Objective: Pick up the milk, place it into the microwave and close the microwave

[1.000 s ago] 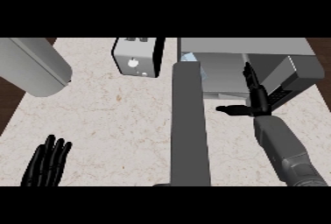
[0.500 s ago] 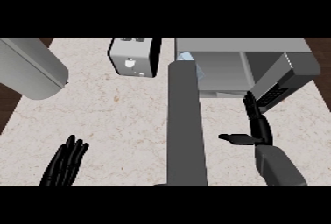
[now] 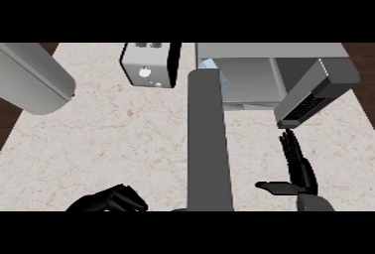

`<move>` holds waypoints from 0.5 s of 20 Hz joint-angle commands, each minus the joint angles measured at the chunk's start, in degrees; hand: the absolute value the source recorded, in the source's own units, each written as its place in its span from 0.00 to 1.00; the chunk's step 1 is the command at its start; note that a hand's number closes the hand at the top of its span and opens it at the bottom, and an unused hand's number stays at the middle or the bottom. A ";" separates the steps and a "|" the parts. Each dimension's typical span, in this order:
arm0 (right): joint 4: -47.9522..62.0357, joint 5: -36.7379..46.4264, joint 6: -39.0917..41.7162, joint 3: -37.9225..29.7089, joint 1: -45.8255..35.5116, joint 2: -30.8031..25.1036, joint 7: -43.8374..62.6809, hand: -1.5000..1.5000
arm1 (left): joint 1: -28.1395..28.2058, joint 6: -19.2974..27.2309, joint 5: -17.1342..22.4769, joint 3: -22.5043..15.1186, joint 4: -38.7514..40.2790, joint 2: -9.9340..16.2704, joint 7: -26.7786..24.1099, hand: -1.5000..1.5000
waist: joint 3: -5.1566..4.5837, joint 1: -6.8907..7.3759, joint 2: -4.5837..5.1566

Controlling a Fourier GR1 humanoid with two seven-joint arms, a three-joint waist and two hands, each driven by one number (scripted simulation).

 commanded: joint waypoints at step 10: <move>-19.59 -4.49 10.00 4.23 20.69 -2.29 -2.89 0.00 | -18.02 -5.64 0.74 -1.00 13.69 -1.73 6.63 1.00 | 0.02 -0.50 0.16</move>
